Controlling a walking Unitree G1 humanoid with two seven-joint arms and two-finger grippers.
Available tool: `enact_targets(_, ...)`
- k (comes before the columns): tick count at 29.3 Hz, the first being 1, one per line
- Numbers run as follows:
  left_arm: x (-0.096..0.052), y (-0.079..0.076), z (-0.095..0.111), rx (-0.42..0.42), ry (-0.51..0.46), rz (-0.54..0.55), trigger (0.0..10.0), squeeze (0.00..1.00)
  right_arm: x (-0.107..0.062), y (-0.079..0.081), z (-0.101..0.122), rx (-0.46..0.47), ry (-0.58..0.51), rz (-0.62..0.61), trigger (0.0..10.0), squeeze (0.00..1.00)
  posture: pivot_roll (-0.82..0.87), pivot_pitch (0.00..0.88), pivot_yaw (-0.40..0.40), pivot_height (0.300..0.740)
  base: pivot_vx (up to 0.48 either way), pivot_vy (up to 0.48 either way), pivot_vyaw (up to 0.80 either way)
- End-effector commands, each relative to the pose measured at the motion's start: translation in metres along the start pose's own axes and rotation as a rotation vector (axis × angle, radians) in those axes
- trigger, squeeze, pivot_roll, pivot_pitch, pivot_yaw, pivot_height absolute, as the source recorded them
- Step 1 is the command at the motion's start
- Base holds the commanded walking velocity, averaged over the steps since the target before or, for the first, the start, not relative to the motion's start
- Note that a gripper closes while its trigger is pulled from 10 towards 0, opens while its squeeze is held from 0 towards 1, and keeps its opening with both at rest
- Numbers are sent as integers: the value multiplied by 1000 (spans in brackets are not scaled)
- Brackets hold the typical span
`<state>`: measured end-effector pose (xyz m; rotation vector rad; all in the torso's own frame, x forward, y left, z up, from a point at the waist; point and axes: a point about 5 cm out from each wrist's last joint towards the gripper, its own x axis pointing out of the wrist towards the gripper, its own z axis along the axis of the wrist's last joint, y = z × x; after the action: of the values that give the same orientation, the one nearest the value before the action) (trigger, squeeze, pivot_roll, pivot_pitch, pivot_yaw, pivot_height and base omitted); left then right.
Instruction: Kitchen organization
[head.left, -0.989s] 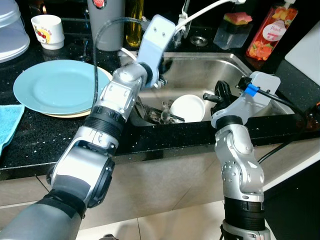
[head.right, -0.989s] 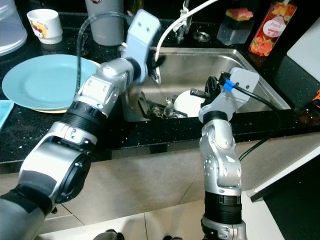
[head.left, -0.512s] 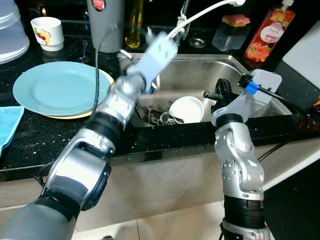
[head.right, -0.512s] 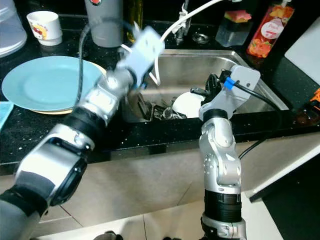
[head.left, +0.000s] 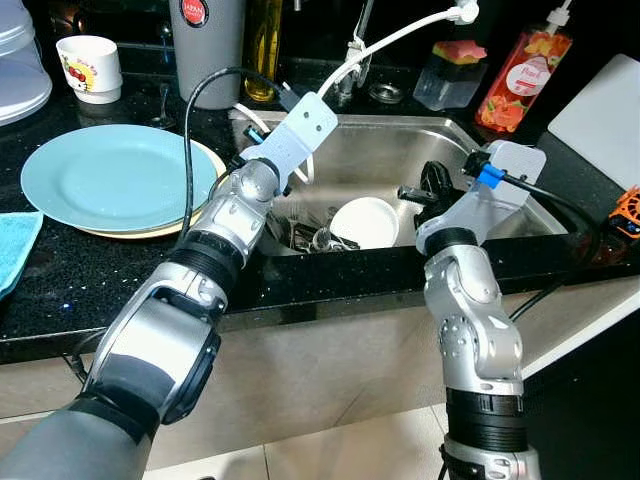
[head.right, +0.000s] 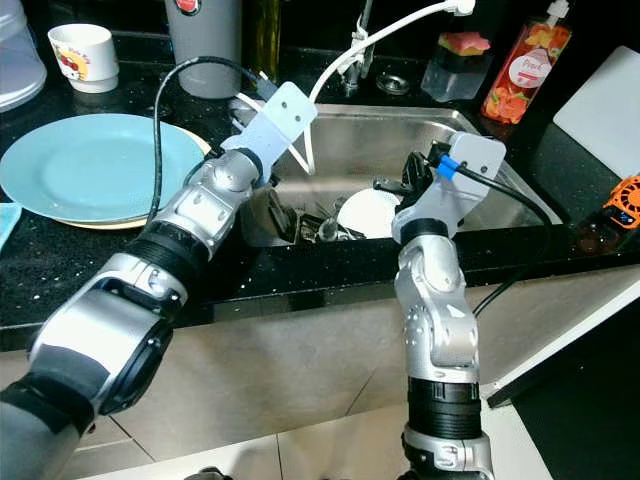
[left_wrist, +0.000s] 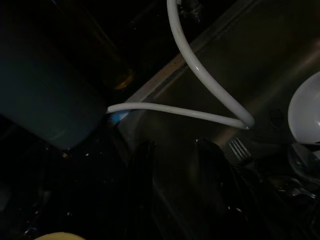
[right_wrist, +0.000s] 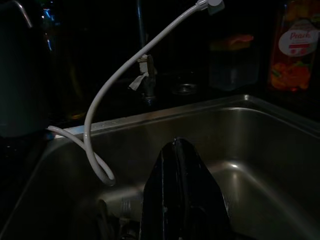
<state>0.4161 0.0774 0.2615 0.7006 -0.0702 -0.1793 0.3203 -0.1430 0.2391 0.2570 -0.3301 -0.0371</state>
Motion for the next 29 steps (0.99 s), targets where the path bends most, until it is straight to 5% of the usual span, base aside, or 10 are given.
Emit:
enact_targets(1,-1,-1,1,26,-21,17,10000,0,-1,-6,2,-16,-7,-13,10000,0,197,0,-130,740,0,0,0)
enact_targets(9,0,1,-7,60,-4,45,10000,0,4,-2,1,-21,-14,3,10000,0,198,0,-124,740,0,0,0)
enact_targets(15,0,14,-10,248,12,30,10000,0,3,-2,-1,-18,-20,-12,10000,0,218,0,-115,740,0,0,0)
enact_targets(18,0,21,-10,275,30,-14,10000,0,3,-1,-2,-11,-20,-15,10000,0,216,0,-119,740,0,0,0)
enact_targets(20,-8,45,-12,285,73,-79,10000,0,0,3,-4,3,-17,-19,10000,0,217,0,-121,740,0,0,0)
enact_targets(24,-34,98,-11,300,109,-9,10000,0,1,0,-7,1,2,-9,10000,0,254,0,-146,740,0,0,0)
enact_targets(29,-55,116,-12,361,107,-60,10000,0,4,-1,-10,-9,15,3,10000,0,287,0,-150,740,0,0,0)
